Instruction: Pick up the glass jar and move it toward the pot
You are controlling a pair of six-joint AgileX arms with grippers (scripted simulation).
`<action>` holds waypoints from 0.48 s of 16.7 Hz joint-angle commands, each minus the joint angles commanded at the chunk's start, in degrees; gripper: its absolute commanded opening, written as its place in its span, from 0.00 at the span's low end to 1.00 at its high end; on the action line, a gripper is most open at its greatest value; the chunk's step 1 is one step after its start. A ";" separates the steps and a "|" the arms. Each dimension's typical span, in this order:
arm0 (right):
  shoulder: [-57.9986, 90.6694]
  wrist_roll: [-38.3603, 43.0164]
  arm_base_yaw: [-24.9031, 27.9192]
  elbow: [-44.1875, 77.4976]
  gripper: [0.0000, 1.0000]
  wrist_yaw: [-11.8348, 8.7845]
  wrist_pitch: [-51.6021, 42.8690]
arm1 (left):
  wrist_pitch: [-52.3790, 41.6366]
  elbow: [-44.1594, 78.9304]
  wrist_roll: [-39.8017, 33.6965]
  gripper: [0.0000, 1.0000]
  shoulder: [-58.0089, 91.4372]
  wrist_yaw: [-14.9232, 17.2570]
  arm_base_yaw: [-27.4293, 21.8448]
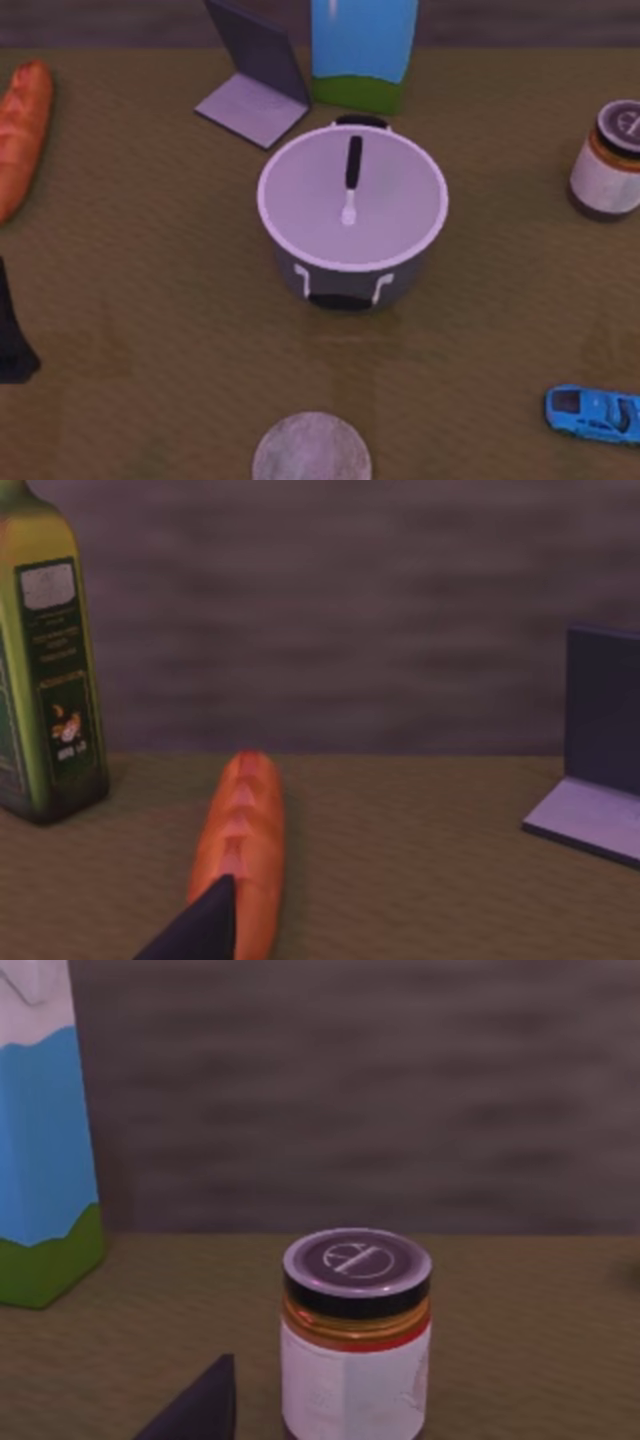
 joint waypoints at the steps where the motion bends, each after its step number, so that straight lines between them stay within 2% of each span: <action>1: 0.00 0.00 0.00 0.00 1.00 0.00 0.00 | 0.00 0.00 0.00 1.00 0.00 0.00 0.00; 5: 3.06 -0.87 -0.11 1.96 1.00 0.14 -2.30 | 0.00 0.00 0.00 1.00 0.00 0.00 0.00; 8: 10.62 -3.18 -0.21 8.25 1.00 0.33 -7.41 | 0.00 0.00 0.00 1.00 0.00 0.00 0.00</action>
